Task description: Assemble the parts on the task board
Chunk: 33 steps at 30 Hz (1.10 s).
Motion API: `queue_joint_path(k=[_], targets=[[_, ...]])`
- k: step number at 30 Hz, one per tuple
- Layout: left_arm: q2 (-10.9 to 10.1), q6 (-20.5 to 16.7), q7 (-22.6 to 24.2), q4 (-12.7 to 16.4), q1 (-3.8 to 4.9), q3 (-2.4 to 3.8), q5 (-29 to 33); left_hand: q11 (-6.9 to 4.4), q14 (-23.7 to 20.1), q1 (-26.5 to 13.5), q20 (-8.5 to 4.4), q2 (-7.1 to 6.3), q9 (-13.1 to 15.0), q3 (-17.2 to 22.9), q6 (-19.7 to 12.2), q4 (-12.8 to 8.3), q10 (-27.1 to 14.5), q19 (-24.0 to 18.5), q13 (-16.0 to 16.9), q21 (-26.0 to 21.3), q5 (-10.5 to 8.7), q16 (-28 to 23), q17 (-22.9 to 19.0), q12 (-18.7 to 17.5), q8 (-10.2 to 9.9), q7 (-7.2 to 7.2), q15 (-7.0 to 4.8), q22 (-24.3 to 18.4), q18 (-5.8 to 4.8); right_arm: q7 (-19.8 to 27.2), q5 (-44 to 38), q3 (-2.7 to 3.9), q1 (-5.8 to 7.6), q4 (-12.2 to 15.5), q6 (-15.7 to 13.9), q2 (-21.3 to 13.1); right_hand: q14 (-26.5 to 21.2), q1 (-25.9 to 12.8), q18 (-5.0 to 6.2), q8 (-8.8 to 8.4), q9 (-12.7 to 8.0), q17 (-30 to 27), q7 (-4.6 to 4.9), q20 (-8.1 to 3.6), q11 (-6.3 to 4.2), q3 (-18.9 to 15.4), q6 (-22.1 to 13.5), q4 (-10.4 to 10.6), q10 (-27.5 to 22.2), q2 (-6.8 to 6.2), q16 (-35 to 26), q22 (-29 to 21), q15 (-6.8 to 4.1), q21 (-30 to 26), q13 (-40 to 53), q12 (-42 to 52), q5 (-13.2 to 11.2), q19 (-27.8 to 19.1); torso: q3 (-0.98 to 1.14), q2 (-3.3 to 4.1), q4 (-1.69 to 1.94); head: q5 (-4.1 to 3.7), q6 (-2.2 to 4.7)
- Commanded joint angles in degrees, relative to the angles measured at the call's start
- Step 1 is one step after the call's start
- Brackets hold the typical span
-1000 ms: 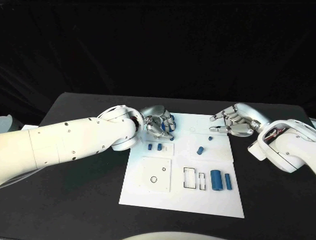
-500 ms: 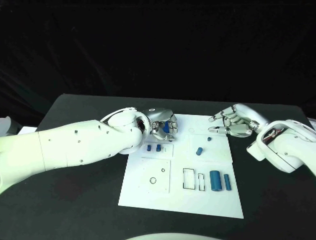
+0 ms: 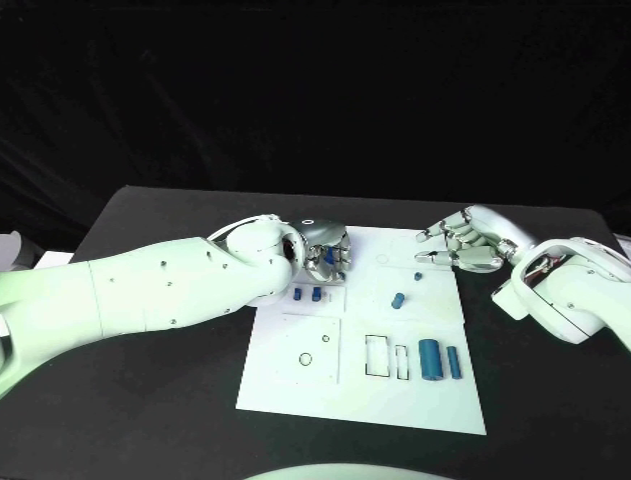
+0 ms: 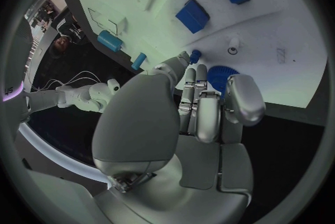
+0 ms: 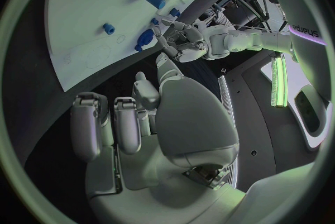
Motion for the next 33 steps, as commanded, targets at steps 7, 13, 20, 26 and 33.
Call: queue_joint_path(k=[7, 13, 20, 26, 33], targets=[[1.0, 3.3, -2.2, -1.1, -0.14, 0.07, -1.0, 0.16, 2.3, -0.6, -0.13, -0.31, -0.4, 0.2, 0.2, 0.0, 0.1, 0.9, -0.7, 0.7, -0.16, -0.7, -0.9, -1.2, -1.0, 0.26, -0.46, 0.4, -1.2, 0.6, -0.2, 0.01, -0.04, 0.1, 0.2, 0.1, 4.7, 0.1, 0.54, 0.17, 0.1, 10.2, -0.05, 0.05, 0.03, -0.4, 0.2, 0.0, -0.5, 0.58, -0.2, 0.7, -0.33, -0.2, -0.1, -0.3, 0.3, -0.5, -0.04, -0.04, 0.02, -0.1, -0.13], [1.7, 3.4, -2.1, -1.9, -0.51, 0.09, -1.0, 0.17, 2.3, -0.4, -0.11, 0.14, -0.5, 0.5, 0.5, -0.1, 0.4, 1.0, -1.0, 0.9, -0.11, -0.7, -1.0, -1.7, -1.4, 0.28, -0.42, 0.7, -1.25, 0.6, -0.2, 0.01, -0.04, 0.1, 0.2, 0.1, 4.7, 0.1, 0.54, 0.17, 0.1, 10.2, -0.05, 0.05, 0.03, -0.4, 0.2, 0.0, -0.5, 0.58, -0.2, 0.7, -0.33, -0.2, -0.1, -0.3, 0.3, -0.5, -0.03, -0.07, 0.04, -0.13, -0.17], [2.1, 3.4, -2.0, -2.3, -0.87, 0.13, -1.0, 0.16, 2.4, -0.3, -0.09, 0.46, -0.6, 0.7, 0.7, -0.2, 0.6, 1.0, -1.3, 1.1, -0.1, -0.7, -1.1, -1.9, -1.6, 0.3, -0.35, 0.9, -1.28, 0.6, -0.2, 0.01, -0.04, 0.1, 0.2, 0.2, 4.7, 0.1, 0.54, 0.17, 0.1, 10.2, -0.05, 0.05, 0.03, -0.4, 0.2, 0.0, -0.5, 0.58, -0.2, 0.7, -0.33, -0.2, -0.1, -0.3, 0.3, -0.5, -0.02, -0.06, 0.06, -0.13, -0.19], [2.2, 3.9, -1.8, -2.2, -0.96, 0.15, -0.7, 0.16, 2.4, -0.2, -0.07, 0.71, -0.6, 0.9, 0.9, -0.3, 0.8, 1.1, -1.4, 1.5, -0.09, -0.7, -1.2, -2.1, -1.8, 0.29, -0.36, 1.2, -1.36, 0.6, -0.2, 0.01, -0.04, 0.1, 0.3, 0.2, 4.8, 0.1, 0.53, 0.17, 0.1, 10.2, -0.05, 0.05, 0.03, -0.4, 0.2, 0.0, -0.5, 0.67, -0.2, 0.7, -0.33, -0.2, 0.0, -0.2, 0.4, -0.5, 0.04, -0.09, 0.05, -0.03, -0.2], [2.4, 5.3, -2.3, -2.4, -1.0, 0.15, -0.6, 0.28, 2.5, 0.5, 0.16, 2.11, -0.8, 2.5, 2.1, -1.1, 2.6, 1.5, -1.9, 3.4, -0.04, -0.4, -1.2, -2.7, -2.4, 0.71, -0.03, 3.0, -1.76, 0.6, -0.2, 0.01, -0.04, 0.1, 0.4, 0.2, 4.8, 0.1, 0.53, 0.17, 0.1, 10.2, -0.05, 0.05, 0.03, -0.4, 0.2, 0.0, -0.5, 0.67, -0.2, 0.7, -0.33, -0.2, 0.0, -0.2, 0.4, -0.5, 0.02, -0.08, 0.02, -0.03, -0.16]])
